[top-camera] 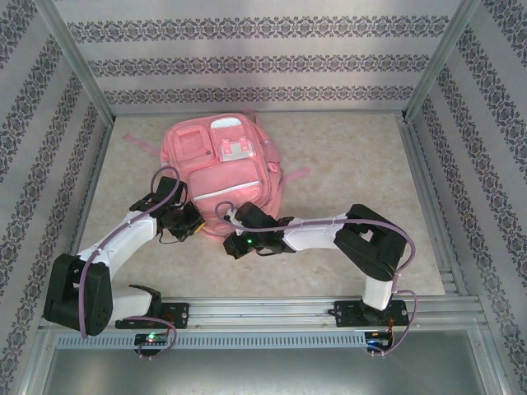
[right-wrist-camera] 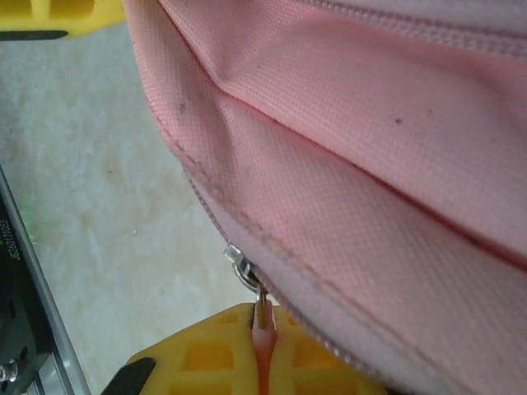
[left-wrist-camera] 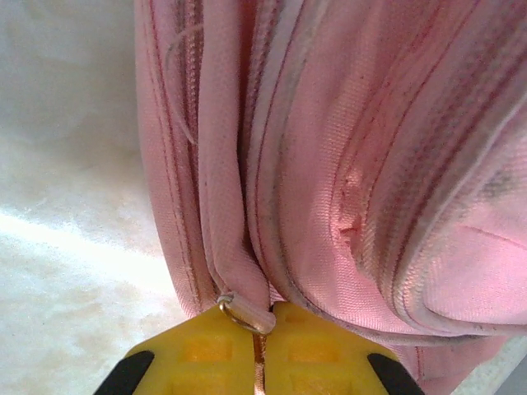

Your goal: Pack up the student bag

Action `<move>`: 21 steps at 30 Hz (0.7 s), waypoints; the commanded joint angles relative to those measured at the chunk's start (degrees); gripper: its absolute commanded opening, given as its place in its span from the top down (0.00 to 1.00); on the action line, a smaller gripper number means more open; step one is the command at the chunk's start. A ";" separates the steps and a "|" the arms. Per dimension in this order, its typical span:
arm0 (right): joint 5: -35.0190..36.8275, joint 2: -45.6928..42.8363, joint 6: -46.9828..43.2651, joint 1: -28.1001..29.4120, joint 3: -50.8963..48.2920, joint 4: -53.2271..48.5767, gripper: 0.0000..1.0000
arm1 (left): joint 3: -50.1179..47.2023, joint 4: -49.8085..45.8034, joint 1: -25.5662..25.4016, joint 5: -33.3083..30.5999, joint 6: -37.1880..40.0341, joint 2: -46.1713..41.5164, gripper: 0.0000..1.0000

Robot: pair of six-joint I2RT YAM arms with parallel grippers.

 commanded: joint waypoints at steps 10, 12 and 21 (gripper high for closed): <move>4.97 -9.04 -3.29 -3.94 -9.66 -5.74 1.00 | 1.83 -2.67 1.22 -5.17 3.45 -0.38 0.97; 5.21 -9.87 -3.57 -4.72 -10.64 -6.05 1.00 | 1.89 -2.79 1.31 -5.24 3.61 -0.29 0.97; 8.76 -11.15 -9.51 -6.50 -9.49 -12.02 1.00 | 4.42 -4.03 1.69 -6.28 6.79 -0.70 0.93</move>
